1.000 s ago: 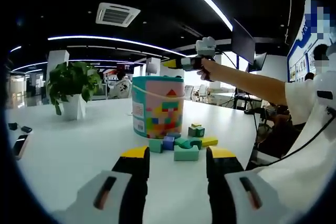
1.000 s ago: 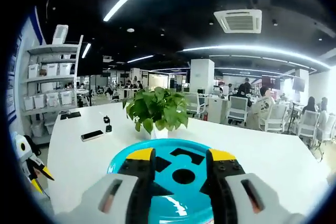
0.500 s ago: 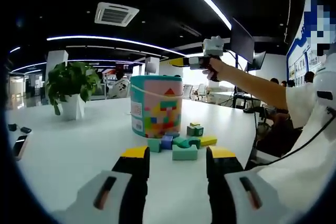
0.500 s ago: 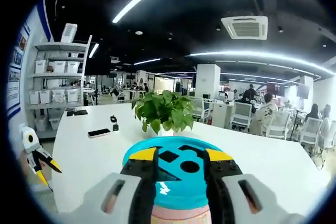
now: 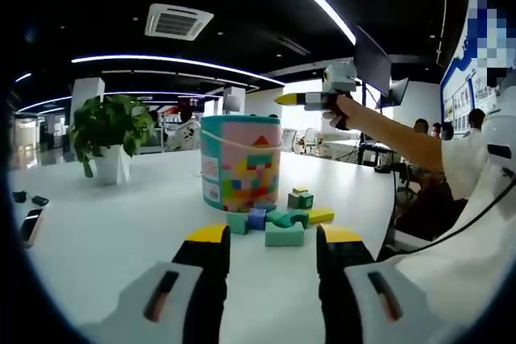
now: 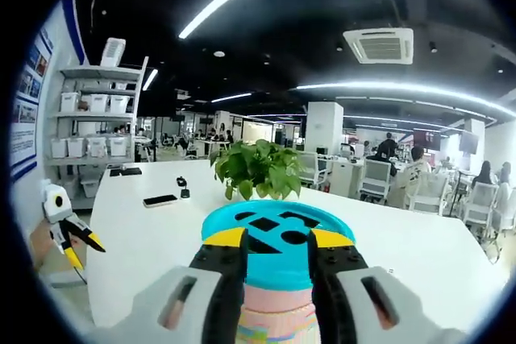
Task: Arrange the toys in the designated storage area by placing each visible toy with the group until no toy remains scattered across the table.
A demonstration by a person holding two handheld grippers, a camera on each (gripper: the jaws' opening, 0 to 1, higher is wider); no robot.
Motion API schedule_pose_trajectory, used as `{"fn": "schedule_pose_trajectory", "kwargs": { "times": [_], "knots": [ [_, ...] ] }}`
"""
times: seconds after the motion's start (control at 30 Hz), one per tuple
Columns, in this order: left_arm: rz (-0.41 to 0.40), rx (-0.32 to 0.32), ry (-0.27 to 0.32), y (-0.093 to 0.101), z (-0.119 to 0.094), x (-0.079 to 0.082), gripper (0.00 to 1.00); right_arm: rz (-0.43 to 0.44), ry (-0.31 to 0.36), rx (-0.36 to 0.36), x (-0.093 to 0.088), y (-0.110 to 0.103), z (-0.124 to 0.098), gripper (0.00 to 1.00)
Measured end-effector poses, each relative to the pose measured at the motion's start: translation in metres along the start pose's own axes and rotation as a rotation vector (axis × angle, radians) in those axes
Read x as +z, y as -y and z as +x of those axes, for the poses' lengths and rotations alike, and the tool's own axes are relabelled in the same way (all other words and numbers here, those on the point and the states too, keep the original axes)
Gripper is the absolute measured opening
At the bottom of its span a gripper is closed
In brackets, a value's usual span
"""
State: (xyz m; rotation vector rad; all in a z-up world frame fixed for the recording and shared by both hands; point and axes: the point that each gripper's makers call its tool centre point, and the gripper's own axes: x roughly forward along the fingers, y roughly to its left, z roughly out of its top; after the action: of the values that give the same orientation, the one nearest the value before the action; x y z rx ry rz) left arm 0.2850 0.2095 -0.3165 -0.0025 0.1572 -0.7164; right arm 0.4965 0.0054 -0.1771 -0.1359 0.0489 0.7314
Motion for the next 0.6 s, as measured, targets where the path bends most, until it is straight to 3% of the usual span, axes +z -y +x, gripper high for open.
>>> {"fn": "schedule_pose_trajectory", "kwargs": {
  "times": [0.23,0.6],
  "knots": [
    [-0.005,0.012,-0.004,-0.004,0.0,-0.003,0.43,-0.038,0.009,0.027,-0.005,-0.012,-0.016,0.32],
    [-0.007,0.02,-0.001,-0.007,-0.002,-0.002,0.43,0.002,0.027,0.073,-0.026,-0.028,-0.037,0.33]
  ]
}}
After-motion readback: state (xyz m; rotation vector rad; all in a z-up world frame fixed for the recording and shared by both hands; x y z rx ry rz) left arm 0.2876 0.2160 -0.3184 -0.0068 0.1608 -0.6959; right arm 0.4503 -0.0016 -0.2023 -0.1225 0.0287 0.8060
